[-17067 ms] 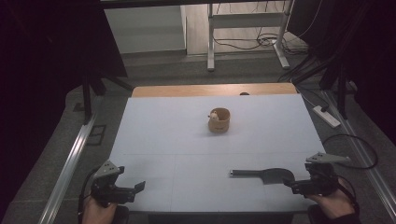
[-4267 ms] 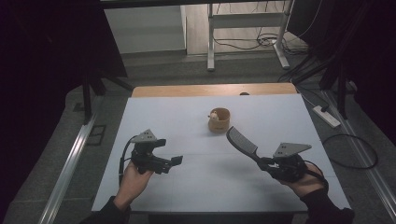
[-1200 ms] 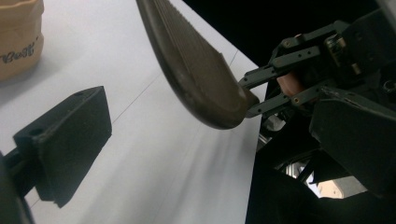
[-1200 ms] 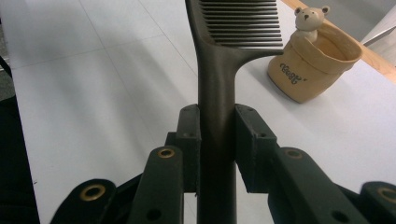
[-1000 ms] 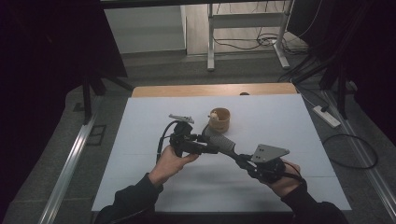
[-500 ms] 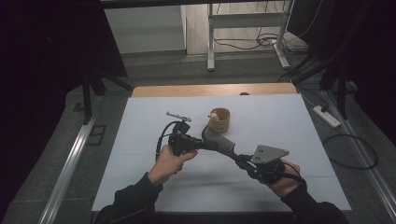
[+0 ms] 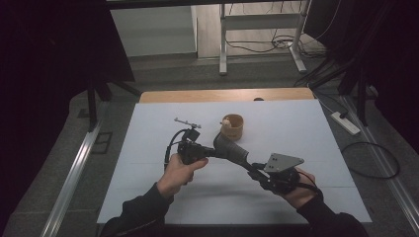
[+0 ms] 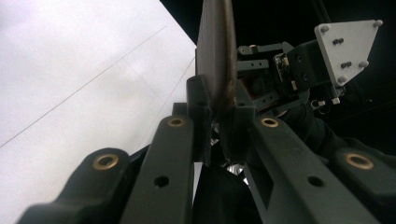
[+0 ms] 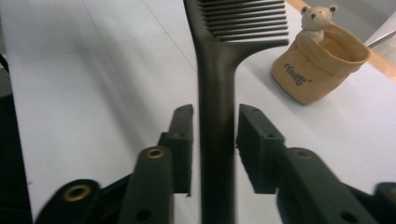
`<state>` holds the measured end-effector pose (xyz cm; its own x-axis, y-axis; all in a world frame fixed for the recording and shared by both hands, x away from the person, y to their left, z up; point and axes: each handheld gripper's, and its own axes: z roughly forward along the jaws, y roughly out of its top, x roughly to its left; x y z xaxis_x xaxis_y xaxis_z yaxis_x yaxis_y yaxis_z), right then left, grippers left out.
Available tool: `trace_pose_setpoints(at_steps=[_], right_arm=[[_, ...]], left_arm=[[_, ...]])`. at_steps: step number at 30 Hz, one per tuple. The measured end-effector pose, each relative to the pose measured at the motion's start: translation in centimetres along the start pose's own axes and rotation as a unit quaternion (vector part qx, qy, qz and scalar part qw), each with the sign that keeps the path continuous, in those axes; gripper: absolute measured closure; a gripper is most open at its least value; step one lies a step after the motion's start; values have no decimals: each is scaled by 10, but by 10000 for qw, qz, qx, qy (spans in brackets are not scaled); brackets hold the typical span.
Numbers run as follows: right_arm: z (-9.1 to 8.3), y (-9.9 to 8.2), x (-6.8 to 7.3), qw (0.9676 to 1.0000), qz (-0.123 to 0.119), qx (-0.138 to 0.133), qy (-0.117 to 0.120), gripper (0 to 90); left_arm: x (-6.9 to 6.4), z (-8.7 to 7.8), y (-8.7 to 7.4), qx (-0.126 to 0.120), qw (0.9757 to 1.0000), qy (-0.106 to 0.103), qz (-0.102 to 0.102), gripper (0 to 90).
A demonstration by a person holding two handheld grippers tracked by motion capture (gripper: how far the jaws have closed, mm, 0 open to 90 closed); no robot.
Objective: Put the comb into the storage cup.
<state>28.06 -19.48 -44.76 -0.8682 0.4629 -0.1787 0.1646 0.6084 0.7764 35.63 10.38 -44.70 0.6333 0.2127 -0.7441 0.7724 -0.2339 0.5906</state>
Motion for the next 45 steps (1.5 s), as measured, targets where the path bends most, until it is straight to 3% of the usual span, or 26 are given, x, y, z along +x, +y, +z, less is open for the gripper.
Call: trace_pose_setpoints(at_steps=[11,14,24,38,45], right_arm=[[2,0,-3,9997,218,36,-53,408],[2,-1,-5,9992,378,88,12,323],[2,-5,-10,9980,609,155,43,177],[2,-11,-18,9955,867,346,187,42],[1,-14,-21,9944,919,469,227,24]], left_arm=[[-3,-4,1,-25,9997,168,185,828],[-3,-6,1,-51,9994,250,244,828],[-3,-10,0,-44,9988,378,315,827],[-6,-20,0,-116,9971,611,448,828],[-5,-25,0,-133,9960,743,474,827]])
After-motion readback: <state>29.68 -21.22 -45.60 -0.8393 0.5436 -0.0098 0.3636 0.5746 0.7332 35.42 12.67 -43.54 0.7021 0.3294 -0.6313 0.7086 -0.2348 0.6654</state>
